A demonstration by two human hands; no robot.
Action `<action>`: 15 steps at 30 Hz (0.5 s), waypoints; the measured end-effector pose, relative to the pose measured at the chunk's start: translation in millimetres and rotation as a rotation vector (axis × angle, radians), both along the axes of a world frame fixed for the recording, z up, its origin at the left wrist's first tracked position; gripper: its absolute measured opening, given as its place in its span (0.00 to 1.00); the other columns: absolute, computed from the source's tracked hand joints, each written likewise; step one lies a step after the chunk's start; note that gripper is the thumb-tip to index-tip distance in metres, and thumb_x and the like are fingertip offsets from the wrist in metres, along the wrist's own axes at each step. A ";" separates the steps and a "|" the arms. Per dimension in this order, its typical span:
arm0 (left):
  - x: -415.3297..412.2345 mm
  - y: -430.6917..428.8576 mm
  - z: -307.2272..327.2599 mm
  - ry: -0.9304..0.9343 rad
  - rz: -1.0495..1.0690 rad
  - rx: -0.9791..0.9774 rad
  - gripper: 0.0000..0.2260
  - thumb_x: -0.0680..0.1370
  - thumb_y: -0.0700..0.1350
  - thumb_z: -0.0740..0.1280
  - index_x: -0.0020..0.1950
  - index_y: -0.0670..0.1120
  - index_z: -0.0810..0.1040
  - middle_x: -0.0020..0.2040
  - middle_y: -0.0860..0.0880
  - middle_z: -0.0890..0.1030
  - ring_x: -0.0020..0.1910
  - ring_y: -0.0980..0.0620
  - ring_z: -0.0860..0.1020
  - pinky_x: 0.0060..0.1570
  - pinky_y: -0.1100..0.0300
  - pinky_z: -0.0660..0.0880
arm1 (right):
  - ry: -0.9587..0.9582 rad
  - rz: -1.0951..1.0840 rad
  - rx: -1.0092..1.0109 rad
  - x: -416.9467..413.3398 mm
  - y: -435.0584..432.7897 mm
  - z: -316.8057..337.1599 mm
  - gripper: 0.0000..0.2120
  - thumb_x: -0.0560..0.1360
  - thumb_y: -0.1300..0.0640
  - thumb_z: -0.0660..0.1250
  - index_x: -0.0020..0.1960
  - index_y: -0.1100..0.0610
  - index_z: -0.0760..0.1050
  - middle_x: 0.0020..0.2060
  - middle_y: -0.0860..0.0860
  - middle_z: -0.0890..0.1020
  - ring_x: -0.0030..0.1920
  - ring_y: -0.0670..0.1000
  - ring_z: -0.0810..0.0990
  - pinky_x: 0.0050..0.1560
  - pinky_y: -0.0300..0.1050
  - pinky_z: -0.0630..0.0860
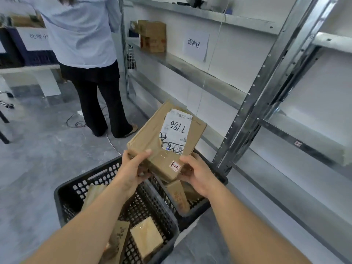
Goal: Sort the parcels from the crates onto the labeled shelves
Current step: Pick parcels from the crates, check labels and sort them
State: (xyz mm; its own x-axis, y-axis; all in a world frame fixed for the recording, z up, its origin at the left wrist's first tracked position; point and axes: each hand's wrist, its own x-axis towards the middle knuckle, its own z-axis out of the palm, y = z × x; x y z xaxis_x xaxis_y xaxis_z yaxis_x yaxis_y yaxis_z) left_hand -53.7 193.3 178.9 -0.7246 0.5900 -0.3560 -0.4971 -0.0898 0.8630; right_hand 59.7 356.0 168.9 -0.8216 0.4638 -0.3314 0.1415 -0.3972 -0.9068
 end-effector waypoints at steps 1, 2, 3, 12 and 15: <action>-0.3 5.2 3.6 0.015 0.025 0.003 0.32 0.66 0.50 0.75 0.67 0.54 0.66 0.58 0.44 0.77 0.55 0.45 0.78 0.58 0.44 0.75 | -0.013 0.004 0.022 10.1 5.4 1.1 0.23 0.73 0.58 0.70 0.67 0.54 0.69 0.56 0.56 0.82 0.52 0.56 0.82 0.57 0.58 0.78; -0.7 9.4 7.2 0.037 0.041 -0.004 0.33 0.68 0.48 0.74 0.70 0.54 0.64 0.58 0.45 0.77 0.53 0.47 0.78 0.54 0.47 0.76 | -0.034 0.005 0.054 20.9 10.8 3.2 0.24 0.72 0.57 0.72 0.66 0.52 0.70 0.58 0.55 0.81 0.55 0.56 0.81 0.60 0.58 0.76; -0.5 13.1 10.7 0.067 0.042 -0.016 0.33 0.70 0.47 0.74 0.72 0.53 0.63 0.58 0.46 0.77 0.51 0.48 0.78 0.50 0.50 0.77 | -0.057 -0.006 0.087 31.6 15.7 6.3 0.25 0.71 0.56 0.72 0.66 0.51 0.69 0.59 0.54 0.81 0.57 0.55 0.80 0.60 0.57 0.76; 6.3 31.8 58.7 0.423 -0.207 -0.043 0.34 0.58 0.54 0.69 0.66 0.55 0.73 0.49 0.52 0.80 0.44 0.52 0.77 0.45 0.54 0.71 | -0.044 -0.109 0.189 102.1 61.5 29.1 0.45 0.66 0.56 0.75 0.77 0.48 0.56 0.56 0.48 0.80 0.61 0.55 0.77 0.67 0.60 0.70; 13.8 39.3 66.9 0.507 -0.299 -0.057 0.39 0.56 0.56 0.69 0.68 0.55 0.71 0.55 0.51 0.80 0.51 0.51 0.78 0.47 0.55 0.71 | -0.024 -0.058 0.194 112.9 61.3 36.2 0.37 0.62 0.58 0.73 0.70 0.46 0.66 0.55 0.51 0.83 0.60 0.58 0.79 0.65 0.63 0.71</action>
